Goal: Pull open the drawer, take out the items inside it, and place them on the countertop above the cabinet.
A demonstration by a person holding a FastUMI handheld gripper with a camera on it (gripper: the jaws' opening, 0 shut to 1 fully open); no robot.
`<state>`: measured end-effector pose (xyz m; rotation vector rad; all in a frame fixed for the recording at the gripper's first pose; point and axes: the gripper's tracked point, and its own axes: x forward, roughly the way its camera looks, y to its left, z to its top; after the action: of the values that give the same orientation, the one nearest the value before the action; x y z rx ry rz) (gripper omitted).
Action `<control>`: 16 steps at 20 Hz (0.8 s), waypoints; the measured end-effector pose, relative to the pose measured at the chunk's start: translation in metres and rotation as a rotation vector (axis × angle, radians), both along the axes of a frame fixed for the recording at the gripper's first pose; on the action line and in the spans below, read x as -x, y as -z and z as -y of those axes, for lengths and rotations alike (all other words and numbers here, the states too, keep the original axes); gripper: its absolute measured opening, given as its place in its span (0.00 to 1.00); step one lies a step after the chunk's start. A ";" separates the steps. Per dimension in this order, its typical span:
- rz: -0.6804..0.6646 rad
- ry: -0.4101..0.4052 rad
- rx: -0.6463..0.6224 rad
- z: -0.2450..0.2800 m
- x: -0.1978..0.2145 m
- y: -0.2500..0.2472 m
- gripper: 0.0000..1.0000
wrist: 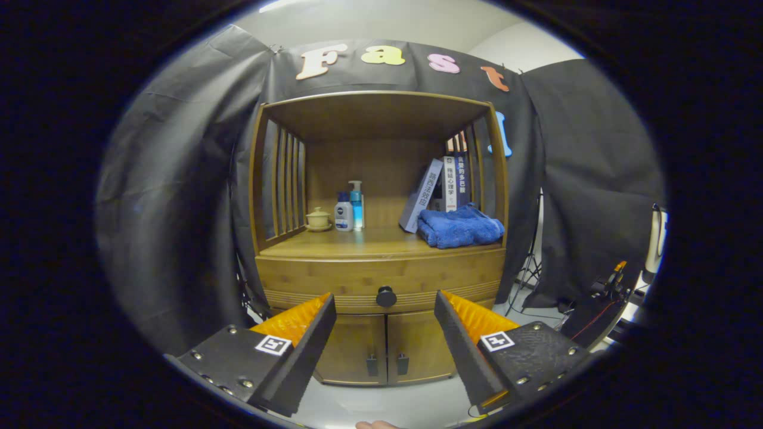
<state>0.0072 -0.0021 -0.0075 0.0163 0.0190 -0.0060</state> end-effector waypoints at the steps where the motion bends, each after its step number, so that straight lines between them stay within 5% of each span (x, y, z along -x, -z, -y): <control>1: -0.001 0.008 -0.015 0.003 0.000 0.000 1.00; 6: 0.003 0.023 -0.061 0.010 -0.004 0.003 0.99; 16: 0.088 -0.011 0.100 -0.022 -0.042 0.003 0.99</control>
<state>0.0488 0.0204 -0.0101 -0.0835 -0.0691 0.0045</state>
